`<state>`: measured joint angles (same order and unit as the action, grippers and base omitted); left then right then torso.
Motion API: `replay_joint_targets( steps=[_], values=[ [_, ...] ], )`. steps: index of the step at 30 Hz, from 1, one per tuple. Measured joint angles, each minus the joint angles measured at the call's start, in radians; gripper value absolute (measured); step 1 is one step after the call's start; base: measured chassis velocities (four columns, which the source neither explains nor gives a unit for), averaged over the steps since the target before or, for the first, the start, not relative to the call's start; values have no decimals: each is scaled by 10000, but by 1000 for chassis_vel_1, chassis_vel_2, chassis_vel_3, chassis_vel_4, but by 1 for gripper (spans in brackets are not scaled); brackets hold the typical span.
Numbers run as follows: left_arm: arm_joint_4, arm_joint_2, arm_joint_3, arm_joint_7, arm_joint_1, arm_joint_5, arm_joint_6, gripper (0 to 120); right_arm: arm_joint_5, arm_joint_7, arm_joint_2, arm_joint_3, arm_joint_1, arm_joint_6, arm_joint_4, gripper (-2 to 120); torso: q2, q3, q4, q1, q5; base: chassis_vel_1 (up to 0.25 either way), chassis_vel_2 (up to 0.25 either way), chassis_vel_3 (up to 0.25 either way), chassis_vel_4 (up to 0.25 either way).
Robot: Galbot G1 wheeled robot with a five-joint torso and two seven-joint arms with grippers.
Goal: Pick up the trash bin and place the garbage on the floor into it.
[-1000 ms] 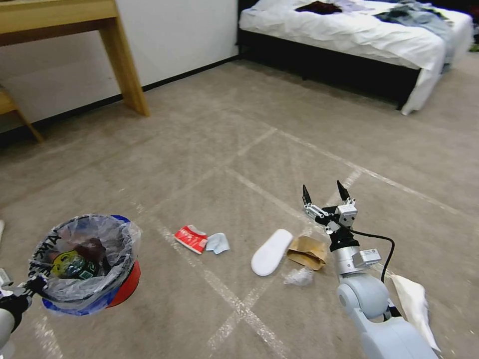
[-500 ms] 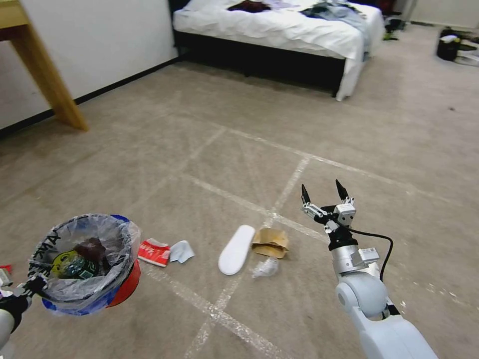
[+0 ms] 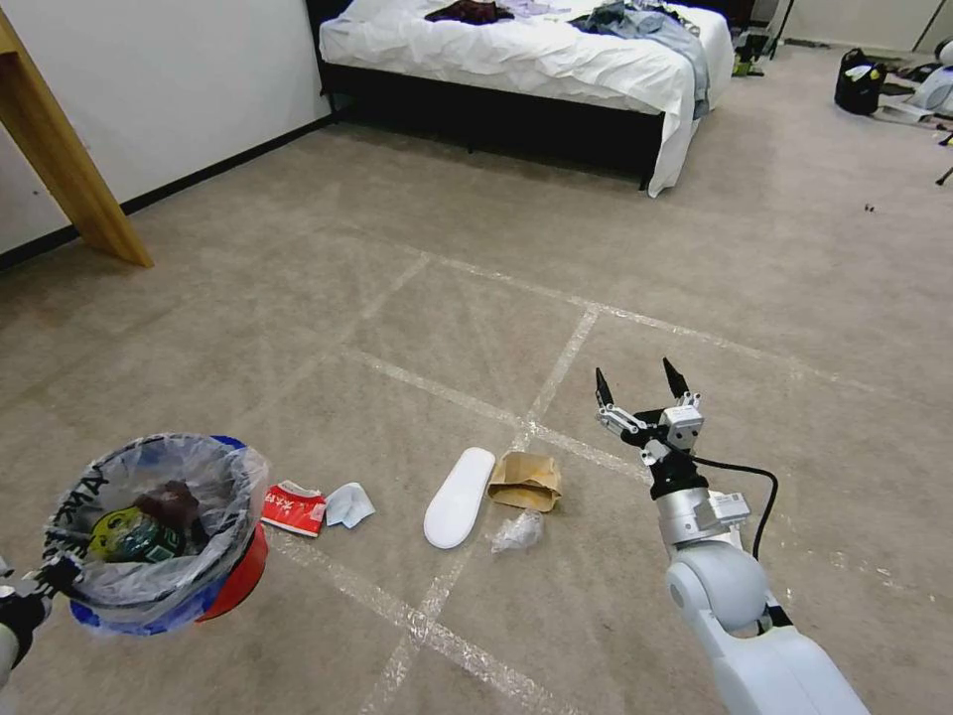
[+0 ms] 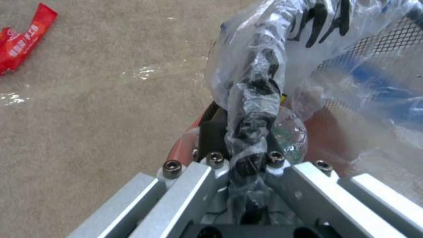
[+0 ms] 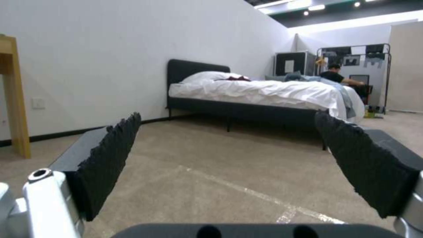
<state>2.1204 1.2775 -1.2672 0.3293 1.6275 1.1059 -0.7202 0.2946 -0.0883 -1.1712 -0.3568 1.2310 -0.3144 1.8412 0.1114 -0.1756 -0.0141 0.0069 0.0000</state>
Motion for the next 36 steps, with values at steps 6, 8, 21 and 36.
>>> replay_joint_targets(
  steps=[6,8,21,36],
  values=[
    [-45,-12,-18,0,0,3,0,0,-18,-12,-5,48,-47,2,-17,100,0,0,-1,0,0,0,0,0,0],
    [-107,6,-28,0,-37,5,-1,0,-37,-18,12,64,-77,13,-41,100,1,0,0,0,0,0,0,0,0],
    [-158,105,22,4,-134,-21,1,0,23,60,13,46,-215,-10,-224,100,0,0,-1,1,0,0,0,0,0],
    [-242,42,136,-6,-212,-33,20,0,2705,-3067,766,874,148,4113,290,100,0,-2,-5,0,1,0,0,0,0]
  ],
)
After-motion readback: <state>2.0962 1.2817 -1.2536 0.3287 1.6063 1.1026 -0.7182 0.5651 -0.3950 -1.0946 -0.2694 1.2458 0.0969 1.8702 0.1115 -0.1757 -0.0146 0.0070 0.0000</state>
